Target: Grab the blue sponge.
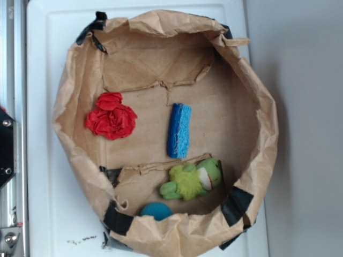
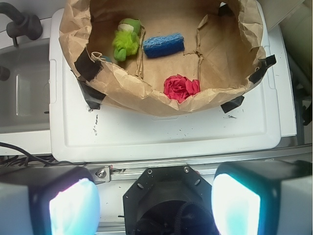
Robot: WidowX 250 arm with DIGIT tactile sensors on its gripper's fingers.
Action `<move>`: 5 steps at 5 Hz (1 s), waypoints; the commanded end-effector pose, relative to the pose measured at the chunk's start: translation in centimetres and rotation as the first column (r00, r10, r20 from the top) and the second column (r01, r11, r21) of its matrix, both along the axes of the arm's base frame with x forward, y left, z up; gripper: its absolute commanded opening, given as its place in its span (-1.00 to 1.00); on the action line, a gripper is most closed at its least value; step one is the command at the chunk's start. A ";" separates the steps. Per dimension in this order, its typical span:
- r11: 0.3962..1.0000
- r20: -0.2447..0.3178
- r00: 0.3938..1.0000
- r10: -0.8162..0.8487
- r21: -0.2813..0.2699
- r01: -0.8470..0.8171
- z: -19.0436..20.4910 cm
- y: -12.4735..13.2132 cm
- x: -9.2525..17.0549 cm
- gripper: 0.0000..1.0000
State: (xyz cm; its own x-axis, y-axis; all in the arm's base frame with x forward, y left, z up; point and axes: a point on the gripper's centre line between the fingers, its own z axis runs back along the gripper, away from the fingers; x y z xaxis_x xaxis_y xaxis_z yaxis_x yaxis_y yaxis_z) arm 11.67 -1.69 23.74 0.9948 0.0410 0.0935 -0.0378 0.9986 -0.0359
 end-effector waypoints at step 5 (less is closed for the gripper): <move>0.811 0.074 0.808 0.585 -0.036 -0.584 -5.5 0.8 17.5 1.00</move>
